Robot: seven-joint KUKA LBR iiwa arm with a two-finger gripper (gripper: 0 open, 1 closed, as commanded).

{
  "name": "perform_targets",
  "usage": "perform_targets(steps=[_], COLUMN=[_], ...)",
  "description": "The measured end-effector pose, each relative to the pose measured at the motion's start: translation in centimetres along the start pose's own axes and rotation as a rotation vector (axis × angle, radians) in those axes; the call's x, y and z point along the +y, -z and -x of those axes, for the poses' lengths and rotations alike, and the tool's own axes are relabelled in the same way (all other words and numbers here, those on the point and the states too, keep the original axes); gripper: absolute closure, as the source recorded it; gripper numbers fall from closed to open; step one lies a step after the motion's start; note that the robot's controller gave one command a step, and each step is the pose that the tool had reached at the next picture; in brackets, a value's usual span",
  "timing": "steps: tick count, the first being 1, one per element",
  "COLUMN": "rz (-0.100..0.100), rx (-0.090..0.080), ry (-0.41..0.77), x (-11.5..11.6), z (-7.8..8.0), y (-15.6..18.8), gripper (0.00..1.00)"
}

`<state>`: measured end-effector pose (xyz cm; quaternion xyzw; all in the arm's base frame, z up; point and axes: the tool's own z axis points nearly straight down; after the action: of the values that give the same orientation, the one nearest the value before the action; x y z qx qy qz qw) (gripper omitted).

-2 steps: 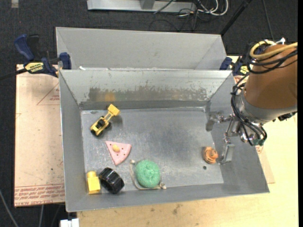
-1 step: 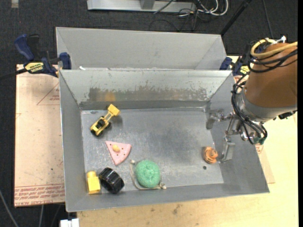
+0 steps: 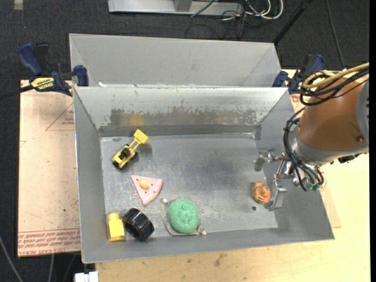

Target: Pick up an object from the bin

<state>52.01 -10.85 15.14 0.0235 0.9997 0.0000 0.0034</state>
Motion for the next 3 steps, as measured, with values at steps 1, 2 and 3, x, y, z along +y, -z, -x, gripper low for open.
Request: perform_targets(steps=[1, 2, 3], rz=[0.002, 0.002, 0.012], rx=[0.006, 0.002, 0.005], ry=[0.321, 0.671, 0.779], x=[-1.1, -2.4, -3.1], z=[0.9, 2.0, 2.1], y=[-1.8, -3.6, -7.1], gripper=[0.00, 0.00, 0.00])
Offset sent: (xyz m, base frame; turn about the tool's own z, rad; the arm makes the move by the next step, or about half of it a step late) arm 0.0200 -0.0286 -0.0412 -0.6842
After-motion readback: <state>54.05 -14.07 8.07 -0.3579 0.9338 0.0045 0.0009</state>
